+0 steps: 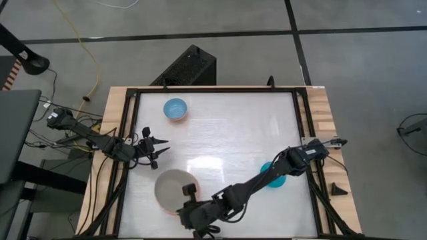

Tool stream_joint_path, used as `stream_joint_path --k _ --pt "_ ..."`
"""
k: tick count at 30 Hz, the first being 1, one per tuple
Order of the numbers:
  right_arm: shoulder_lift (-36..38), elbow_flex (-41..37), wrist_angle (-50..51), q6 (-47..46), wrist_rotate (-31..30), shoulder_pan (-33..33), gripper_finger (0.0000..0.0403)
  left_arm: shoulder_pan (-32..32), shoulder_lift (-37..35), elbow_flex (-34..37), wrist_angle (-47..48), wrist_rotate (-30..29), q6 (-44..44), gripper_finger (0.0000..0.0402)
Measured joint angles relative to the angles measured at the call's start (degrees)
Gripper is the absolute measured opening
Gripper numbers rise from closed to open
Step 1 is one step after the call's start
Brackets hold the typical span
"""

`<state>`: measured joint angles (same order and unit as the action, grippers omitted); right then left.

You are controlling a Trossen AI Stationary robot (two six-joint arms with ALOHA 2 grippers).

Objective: Nest bowls inside each other
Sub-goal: Stack the gray bowl on top of the orange bowl

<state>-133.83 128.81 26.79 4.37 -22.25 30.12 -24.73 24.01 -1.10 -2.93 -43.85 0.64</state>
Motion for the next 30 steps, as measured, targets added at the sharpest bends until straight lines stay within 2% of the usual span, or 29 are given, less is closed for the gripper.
stream_joint_path --k 6,12,19,26,30 --pt "-3.5 0.0 -0.4 4.4 1.3 -0.2 0.0029 0.0 0.0 0.0 -0.2 0.0 0.0 0.0125" --pt "-3.4 0.0 1.2 5.1 1.4 -0.6 0.0029 0.0 0.0 0.0 -0.1 0.0 0.0 0.0125" --pt "-3.4 0.0 5.5 2.4 4.5 -1.1 0.0029 0.0 0.0 0.0 0.0 0.0 0.0 0.0125" --pt "-3.4 0.0 7.8 2.1 4.5 -1.4 0.0036 0.0 0.0 0.0 0.0 0.0 0.0 0.0125" --pt "-3.4 0.0 8.0 2.0 4.4 -1.4 0.0053 0.0 0.0 0.0 0.0 0.0 0.0 0.0125"
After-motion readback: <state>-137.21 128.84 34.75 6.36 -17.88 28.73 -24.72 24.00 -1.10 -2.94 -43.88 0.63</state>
